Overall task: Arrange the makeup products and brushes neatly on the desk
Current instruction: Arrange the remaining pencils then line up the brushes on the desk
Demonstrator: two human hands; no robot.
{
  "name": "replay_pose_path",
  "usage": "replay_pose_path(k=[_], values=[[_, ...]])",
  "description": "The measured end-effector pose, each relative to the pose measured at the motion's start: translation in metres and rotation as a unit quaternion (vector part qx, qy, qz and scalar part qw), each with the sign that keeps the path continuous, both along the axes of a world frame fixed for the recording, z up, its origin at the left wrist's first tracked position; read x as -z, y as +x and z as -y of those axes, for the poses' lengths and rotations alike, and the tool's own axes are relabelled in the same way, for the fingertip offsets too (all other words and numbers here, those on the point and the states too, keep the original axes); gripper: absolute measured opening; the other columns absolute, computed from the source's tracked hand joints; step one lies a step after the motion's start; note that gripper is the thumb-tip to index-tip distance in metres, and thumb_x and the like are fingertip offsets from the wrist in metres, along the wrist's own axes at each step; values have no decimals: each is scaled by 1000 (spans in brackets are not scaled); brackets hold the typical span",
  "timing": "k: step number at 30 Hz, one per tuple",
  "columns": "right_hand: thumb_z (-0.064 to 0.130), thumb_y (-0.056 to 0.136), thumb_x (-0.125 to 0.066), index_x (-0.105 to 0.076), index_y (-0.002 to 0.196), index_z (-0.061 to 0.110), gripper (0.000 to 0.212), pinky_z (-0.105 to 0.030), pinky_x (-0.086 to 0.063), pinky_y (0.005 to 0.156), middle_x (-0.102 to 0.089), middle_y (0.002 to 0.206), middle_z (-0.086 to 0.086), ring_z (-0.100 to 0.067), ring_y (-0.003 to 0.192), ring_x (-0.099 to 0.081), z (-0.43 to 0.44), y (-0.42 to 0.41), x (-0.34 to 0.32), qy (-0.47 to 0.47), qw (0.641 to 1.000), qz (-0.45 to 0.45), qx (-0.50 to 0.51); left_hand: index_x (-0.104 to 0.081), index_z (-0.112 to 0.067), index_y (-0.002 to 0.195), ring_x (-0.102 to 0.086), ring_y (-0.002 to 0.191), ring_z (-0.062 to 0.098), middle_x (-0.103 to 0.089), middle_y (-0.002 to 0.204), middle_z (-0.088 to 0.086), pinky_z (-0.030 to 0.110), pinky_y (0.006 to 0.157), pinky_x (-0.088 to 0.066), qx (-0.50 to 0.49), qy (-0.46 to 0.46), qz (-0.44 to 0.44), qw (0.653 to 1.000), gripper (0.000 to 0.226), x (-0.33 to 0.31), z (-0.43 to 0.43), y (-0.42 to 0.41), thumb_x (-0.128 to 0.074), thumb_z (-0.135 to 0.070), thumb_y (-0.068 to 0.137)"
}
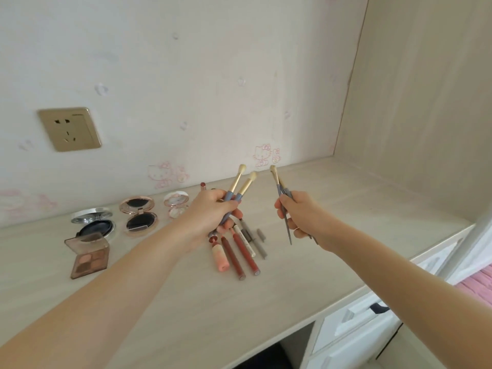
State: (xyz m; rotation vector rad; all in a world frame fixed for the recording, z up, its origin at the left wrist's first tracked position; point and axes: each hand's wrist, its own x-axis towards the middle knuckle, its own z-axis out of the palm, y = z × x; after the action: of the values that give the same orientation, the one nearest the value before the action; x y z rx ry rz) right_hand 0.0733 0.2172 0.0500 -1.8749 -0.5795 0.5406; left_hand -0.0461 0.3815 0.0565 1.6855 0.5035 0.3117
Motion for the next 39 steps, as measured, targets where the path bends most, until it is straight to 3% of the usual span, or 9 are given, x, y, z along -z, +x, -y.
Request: replay_pose_path(k=[3,7,12,17,22,26,31,35,39], values=[[20,98,-34,-56,82,15,27,-20,-27,40,-52,73,1,-7,39,-34,-11,-18,0,-20,999,19,-41,-64,-11,97,-50,49,16,-70,76,4,25,44,-30,-15,37,-6,999,10,0,-14,-31,-58,-18,93],[18,98,-36,-57,80,15,28,-18,-30,39,-55,70,1,-4,35,-37,-23,-42,2,-37,996,47,-73,-65,-14,98,-58,51,15,-72,77,2,23,44,-43,-25,76,-18,997,12,5,-30,-69,-55,-14,94],[18,97,-37,-58,74,17,31,-13,-37,46,-63,60,8,-7,49,-46,-41,-71,7,-82,979,147,-113,-65,-15,100,-62,57,12,-73,82,1,24,54,-49,-34,105,-51,993,13,15,-52,-113,-53,-16,96],[15,98,-36,-58,84,9,27,-21,-45,48,-65,63,0,-17,53,-59,-59,-96,12,-38,989,18,-140,-65,-15,93,-59,56,7,-72,78,-6,23,53,-45,-38,198,-87,976,12,31,-68,-148,-53,-12,93],[18,98,-40,-61,85,10,26,-20,-44,43,-63,59,4,-10,44,-54,-73,-111,20,-32,986,-32,-162,-59,-22,74,-46,53,2,-53,62,-9,17,49,-33,-43,370,-133,918,18,54,-73,-175,-56,-14,89],[20,98,-43,-63,89,11,24,-23,-47,49,-65,60,5,-10,48,-55,-81,-117,26,-34,984,-51,-168,-60,-19,91,-49,75,13,-51,80,-5,24,65,-36,-23,461,-115,880,11,68,-72,-183,-52,-12,92],[23,98,-44,-65,89,13,24,-23,-49,51,-66,62,5,-10,50,-57,-85,-122,28,-58,981,-46,-177,-59,-19,118,-48,94,11,-52,103,-5,21,81,-37,-20,513,-88,854,24,78,-70,-186,-51,-18,95],[22,99,-43,-64,91,13,24,-22,-49,52,-65,64,4,-10,52,-57,-84,-125,28,-75,979,-47,-185,-59,-21,122,-45,96,14,-54,107,-7,25,87,-38,-19,552,-98,828,28,80,-71,-188,-53,-24,94],[21,99,-44,-63,94,10,23,-25,-49,53,-64,68,0,-12,55,-56,-85,-125,28,-78,978,-78,-177,-59,-23,122,-44,97,12,-55,108,-10,24,87,-39,-26,556,-92,826,29,81,-71,-190,-54,-28,94]])
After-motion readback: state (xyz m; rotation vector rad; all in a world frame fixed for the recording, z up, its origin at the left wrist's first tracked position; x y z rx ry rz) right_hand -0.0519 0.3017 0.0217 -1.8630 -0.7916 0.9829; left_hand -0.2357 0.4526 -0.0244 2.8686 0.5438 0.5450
